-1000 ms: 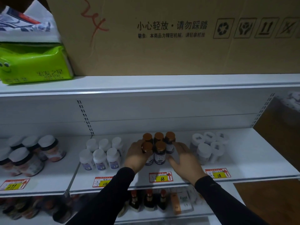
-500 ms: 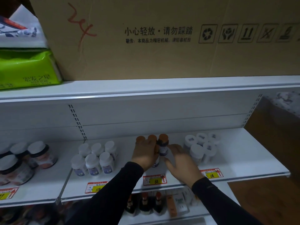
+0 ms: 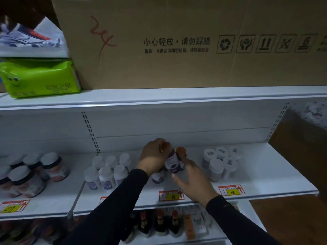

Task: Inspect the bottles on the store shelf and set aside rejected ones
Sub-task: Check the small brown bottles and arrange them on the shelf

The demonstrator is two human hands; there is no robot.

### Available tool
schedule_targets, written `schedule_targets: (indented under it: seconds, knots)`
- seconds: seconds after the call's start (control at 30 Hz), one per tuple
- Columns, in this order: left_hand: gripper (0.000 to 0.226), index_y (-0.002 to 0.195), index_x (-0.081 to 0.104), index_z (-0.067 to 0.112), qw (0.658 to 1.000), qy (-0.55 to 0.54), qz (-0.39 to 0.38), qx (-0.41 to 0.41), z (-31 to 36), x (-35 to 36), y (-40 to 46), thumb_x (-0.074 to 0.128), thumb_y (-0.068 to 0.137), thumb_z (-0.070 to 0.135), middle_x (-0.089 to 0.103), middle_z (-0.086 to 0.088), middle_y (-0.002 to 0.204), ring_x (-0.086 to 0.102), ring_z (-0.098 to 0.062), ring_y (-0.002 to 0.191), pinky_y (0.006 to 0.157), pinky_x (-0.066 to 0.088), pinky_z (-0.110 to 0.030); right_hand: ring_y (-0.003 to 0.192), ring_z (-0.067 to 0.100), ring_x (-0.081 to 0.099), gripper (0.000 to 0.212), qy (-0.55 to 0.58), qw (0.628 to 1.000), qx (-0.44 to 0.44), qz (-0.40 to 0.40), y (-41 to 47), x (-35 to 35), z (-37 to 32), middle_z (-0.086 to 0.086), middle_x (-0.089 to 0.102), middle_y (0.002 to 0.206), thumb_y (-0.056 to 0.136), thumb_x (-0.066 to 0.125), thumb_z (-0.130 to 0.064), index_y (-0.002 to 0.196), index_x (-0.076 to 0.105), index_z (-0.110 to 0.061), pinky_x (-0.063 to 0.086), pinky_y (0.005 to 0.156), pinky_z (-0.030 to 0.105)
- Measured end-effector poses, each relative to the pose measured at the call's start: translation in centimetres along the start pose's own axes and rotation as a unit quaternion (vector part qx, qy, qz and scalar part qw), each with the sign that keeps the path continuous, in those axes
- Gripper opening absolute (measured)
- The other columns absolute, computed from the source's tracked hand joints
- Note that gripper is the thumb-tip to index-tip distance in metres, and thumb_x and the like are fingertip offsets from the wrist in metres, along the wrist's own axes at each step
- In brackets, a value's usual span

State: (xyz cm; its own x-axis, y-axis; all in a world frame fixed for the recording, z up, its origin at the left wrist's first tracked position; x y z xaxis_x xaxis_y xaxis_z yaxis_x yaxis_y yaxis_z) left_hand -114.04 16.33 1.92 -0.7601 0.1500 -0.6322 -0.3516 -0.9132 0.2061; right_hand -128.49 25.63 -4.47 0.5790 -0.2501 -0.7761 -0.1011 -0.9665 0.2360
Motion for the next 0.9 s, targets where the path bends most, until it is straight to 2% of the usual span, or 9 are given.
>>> schedule_targets:
  seconds: [0.07,0.13,0.27,0.37,0.5,0.63,0.77,0.9]
  knots:
    - [0.023,0.1,0.065,0.014,0.997,-0.062,0.005,-0.037,0.1,-0.8,-0.1,0.058,0.095,0.036,0.067,-0.003,0.094,0.063,-0.022,0.083,0.073,0.053,-0.037,0.127,0.016,0.047,0.077,0.019,1.0,-0.008,0.008,0.0,0.0,-0.9,-0.001,0.046,0.143,0.09,0.057,-0.055,0.152,0.021,-0.027,0.034,0.088,0.016]
    - [0.027,0.103,0.067,0.013,0.996,-0.074,0.007,-0.053,0.2,-1.4,-0.2,0.059,0.095,0.038,0.068,-0.001,0.098,0.063,-0.018,0.088,0.08,0.052,-0.036,0.125,0.014,0.048,0.078,0.031,0.999,-0.016,0.012,0.0,0.2,-1.7,-0.002,0.047,0.141,0.087,0.059,-0.058,0.15,0.024,-0.028,0.035,0.088,0.015]
    - [0.031,0.09,0.071,0.01,0.989,-0.134,-0.003,-0.067,0.1,-2.2,-0.6,0.057,0.095,0.037,0.072,-0.007,0.086,0.066,-0.025,0.079,0.072,0.052,-0.038,0.112,0.012,0.055,0.08,0.059,0.998,-0.015,0.021,0.2,0.6,-2.9,-0.003,0.051,0.13,0.08,0.062,-0.063,0.145,0.028,-0.03,0.047,0.086,0.022]
    - [0.03,0.088,0.072,0.009,0.978,-0.191,-0.004,-0.084,0.1,-2.4,-1.1,0.058,0.095,0.035,0.073,-0.006,0.082,0.067,-0.02,0.073,0.066,0.053,-0.035,0.112,0.011,0.055,0.082,0.064,0.997,-0.019,0.031,0.1,0.8,-3.4,-0.004,0.052,0.131,0.077,0.06,-0.068,0.143,0.031,-0.028,0.051,0.088,0.027]
    - [0.025,0.097,0.073,0.012,0.96,-0.262,-0.009,-0.099,0.0,-2.8,-1.5,0.058,0.096,0.032,0.075,-0.002,0.092,0.071,-0.019,0.086,0.079,0.056,-0.036,0.112,0.012,0.056,0.082,0.087,0.995,-0.019,0.035,-0.1,1.2,-3.8,-0.003,0.054,0.13,0.077,0.057,-0.071,0.143,0.032,-0.028,0.052,0.089,0.031]
    - [0.02,0.11,0.07,0.015,0.94,-0.318,-0.024,-0.121,-0.3,-3.2,-2.1,0.057,0.096,0.023,0.073,-0.004,0.107,0.069,-0.022,0.099,0.088,0.055,-0.039,0.111,0.008,0.057,0.069,0.132,0.991,-0.013,0.035,-0.5,1.0,-4.3,-0.005,0.057,0.126,0.085,0.058,-0.06,0.142,0.035,-0.028,0.051,0.092,0.03]
    - [0.019,0.111,0.068,0.012,0.915,-0.375,-0.033,-0.143,-0.5,-3.5,-2.6,0.056,0.096,0.015,0.073,-0.01,0.108,0.069,-0.028,0.099,0.086,0.055,-0.04,0.112,0.006,0.057,0.061,0.145,0.988,-0.034,0.031,-0.7,0.9,-4.7,-0.007,0.059,0.125,0.092,0.056,-0.05,0.145,0.035,-0.029,0.048,0.093,0.024]
    - [0.017,0.105,0.07,0.013,0.906,-0.395,-0.017,-0.149,-0.6,-3.6,-2.7,0.062,0.093,0.02,0.074,-0.01,0.103,0.07,-0.025,0.093,0.079,0.056,-0.034,0.115,0.008,0.054,0.069,0.142,0.989,-0.024,0.037,-0.5,1.0,-5.0,-0.006,0.055,0.129,0.085,0.062,-0.056,0.144,0.036,-0.029,0.048,0.097,0.031]
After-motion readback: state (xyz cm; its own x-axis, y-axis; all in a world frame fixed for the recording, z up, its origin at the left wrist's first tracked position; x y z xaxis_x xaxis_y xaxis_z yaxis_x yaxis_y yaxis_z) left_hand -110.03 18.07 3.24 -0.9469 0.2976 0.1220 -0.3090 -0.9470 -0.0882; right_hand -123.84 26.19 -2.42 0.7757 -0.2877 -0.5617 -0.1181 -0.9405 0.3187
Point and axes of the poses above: each hand's wrist, its own y-axis towards the middle knuckle, its own x-axis out of the palm, z = x × y, the point moved 1 cm from there along y, towards the middle knuckle
